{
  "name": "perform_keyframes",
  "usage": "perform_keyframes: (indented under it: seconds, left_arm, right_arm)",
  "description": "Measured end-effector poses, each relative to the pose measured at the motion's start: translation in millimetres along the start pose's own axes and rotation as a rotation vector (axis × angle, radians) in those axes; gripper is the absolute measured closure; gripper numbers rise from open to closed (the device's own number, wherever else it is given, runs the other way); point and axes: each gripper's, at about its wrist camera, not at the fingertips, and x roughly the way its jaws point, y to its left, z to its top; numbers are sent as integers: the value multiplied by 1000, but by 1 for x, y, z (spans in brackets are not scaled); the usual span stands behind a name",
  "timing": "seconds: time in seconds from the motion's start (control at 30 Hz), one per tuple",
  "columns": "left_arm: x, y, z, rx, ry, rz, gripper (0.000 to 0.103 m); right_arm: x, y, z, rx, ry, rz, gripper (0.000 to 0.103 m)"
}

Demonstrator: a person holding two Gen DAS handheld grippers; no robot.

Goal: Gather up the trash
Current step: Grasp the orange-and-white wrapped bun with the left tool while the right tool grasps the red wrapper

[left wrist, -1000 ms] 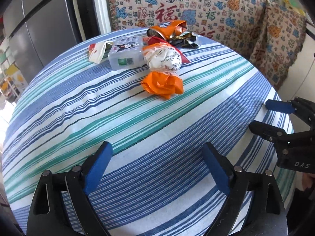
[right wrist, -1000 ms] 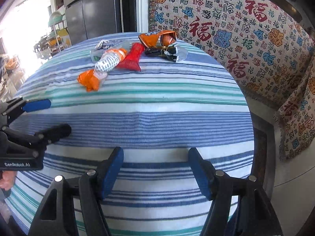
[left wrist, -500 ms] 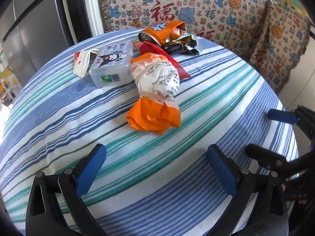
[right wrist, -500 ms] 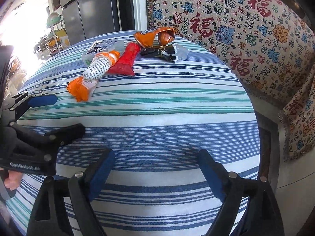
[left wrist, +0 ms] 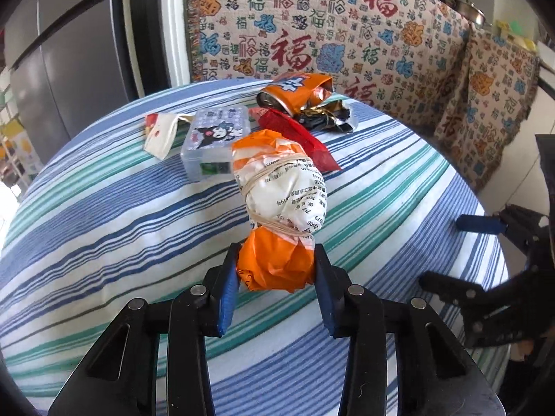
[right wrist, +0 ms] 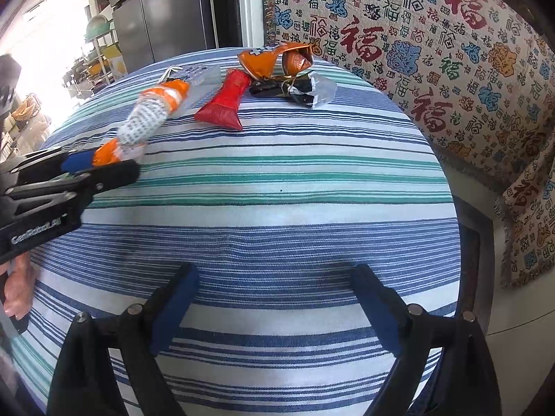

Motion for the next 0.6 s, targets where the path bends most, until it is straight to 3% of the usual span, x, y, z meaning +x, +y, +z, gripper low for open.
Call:
perform_keyframes:
  seconds: [0.23,0.33,0.4,0.6]
  left_arm:
    - [-25,45,-27,-70,13,108,63]
    - [-14,66,-34,-125,53,114,62]
    - [-14,70,-37,-127,35,108,61]
    - [-13,61,-37,-69,38,100,44]
  right_arm:
    - [20,20,32,-24,-12,16,10]
    - [33,33,54,-23,-30,19,10]
    - [41,42,69,-17,-42,16,10]
    - [63,56,105,13,-97,7,10]
